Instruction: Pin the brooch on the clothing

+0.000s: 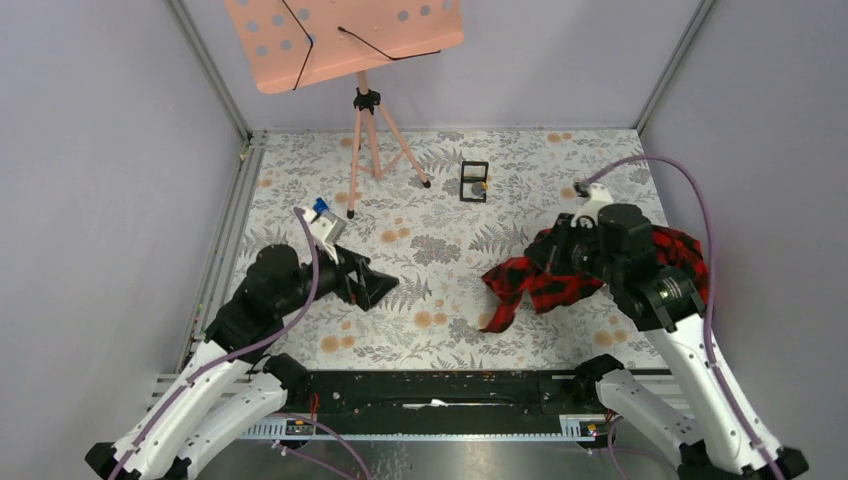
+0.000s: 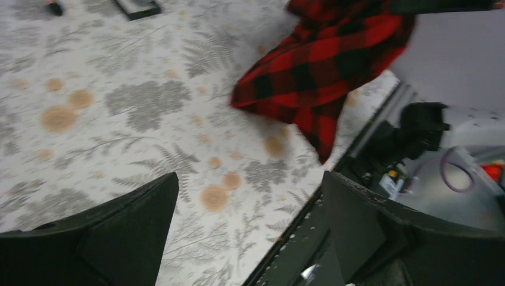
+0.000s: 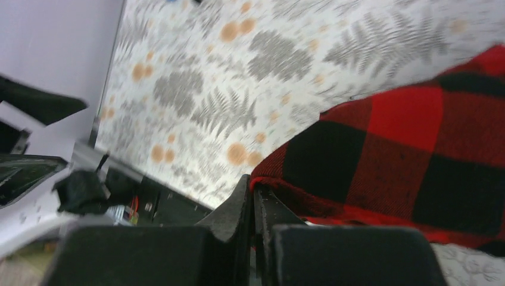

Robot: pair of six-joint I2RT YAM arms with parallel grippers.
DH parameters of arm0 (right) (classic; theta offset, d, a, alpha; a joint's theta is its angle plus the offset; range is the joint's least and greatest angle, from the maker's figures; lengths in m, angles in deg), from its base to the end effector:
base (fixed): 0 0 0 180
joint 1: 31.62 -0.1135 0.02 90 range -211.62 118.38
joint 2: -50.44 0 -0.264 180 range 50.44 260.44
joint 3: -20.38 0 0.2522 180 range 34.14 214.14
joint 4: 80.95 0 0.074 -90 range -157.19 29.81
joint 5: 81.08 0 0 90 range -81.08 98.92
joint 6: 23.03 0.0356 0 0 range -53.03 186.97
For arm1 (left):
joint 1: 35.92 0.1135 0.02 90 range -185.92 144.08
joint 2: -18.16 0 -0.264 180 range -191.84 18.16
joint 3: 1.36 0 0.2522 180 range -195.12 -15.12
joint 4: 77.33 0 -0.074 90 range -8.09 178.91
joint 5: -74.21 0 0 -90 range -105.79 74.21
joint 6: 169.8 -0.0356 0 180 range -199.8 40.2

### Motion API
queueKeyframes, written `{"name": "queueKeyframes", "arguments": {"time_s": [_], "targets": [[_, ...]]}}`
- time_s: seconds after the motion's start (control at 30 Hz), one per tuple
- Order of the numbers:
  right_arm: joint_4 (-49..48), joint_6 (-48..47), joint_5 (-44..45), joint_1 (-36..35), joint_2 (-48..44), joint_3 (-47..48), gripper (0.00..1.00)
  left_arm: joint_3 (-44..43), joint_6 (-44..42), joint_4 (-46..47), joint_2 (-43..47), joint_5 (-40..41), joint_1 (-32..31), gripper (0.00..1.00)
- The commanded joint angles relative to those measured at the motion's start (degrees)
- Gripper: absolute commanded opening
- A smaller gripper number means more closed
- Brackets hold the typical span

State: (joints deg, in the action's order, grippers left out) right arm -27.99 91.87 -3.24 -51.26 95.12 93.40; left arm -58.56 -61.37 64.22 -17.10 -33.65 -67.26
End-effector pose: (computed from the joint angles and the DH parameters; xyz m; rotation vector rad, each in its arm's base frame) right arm 0.1417 0.0585 0.3735 -0.0461 2.0613 0.7030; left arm 0.1154 -0.0831 0.3295 0.4415 1.8904 -0.8806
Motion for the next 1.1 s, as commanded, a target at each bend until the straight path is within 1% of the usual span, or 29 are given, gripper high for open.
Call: {"name": "queueKeyframes", "arguments": {"time_s": [0.0,0.03,0.13,0.23,0.33,0.4,0.43,0.5,0.63,0.77,0.83,0.87,0.9,1.0,1.03,1.07], "targets": [[1.30,2.62,1.73,-10.91,3.81,5.52,0.00,7.02,6.91,14.82,4.72,0.55,-10.27,0.98],[1.19,3.23,3.34,-14.69,4.66,6.60,0.00,8.41,8.18,17.18,5.18,1.72,-13.16,0.98],[-0.50,5.28,7.61,-23.01,7.55,9.18,0.00,11.25,9.95,23.03,4.57,7.54,-22.85,0.98],[-5.58,7.64,10.28,-30.01,10.91,9.85,0.00,11.56,8.94,26.04,0.86,16.96,-33.02,0.98],[-10.54,10.05,11.80,-35.25,15.06,10.01,0.00,9.40,7.11,24.86,-3.85,29.48,-41.22,0.98],[-12.34,10.71,11.87,-37.74,17.83,10.78,0.00,7.96,6.99,21.49,-5.91,38.64,-45.17,0.98],[-12.66,10.84,11.86,-38.80,18.98,11.38,0.00,7.58,6.89,20.57,-6.51,42.11,-46.53,0.98],[-13.07,11.16,13.25,-40.31,20.59,11.86,0.00,7.63,7.10,20.08,-6.60,46.55,-48.24,0.99],[-14.39,11.59,13.20,-40.96,20.75,11.02,0.00,9.57,7.69,23.88,-6.00,48.48,-48.89,0.99],[-13.88,11.09,13.99,-41.01,19.37,10.42,0.00,9.55,9.78,23.32,-7.62,54.29,-49.00,0.98],[-13.60,10.89,14.70,-41.01,18.49,10.03,0.00,9.05,9.73,23.55,-8.90,54.94,-49.00,0.92],[-13.46,10.86,15.06,-41.01,18.10,9.81,0.00,8.72,9.73,23.97,-9.65,54.87,-49.00,0.86],[-13.33,10.79,15.39,-40.96,17.86,9.67,0.00,8.16,9.61,24.36,-10.47,54.50,-49.00,0.77],[-12.89,10.65,16.09,-40.96,17.30,9.49,0.00,7.02,8.97,26.94,-13.19,52.95,-49.00,0.65],[-12.82,10.68,16.16,-40.97,17.02,9.40,0.00,6.73,8.83,27.58,-14.03,52.78,-49.00,0.57],[-12.77,10.62,16.59,-40.97,16.77,9.26,0.00,6.55,8.60,28.11,-14.64,52.92,-49.00,0.44]]}}
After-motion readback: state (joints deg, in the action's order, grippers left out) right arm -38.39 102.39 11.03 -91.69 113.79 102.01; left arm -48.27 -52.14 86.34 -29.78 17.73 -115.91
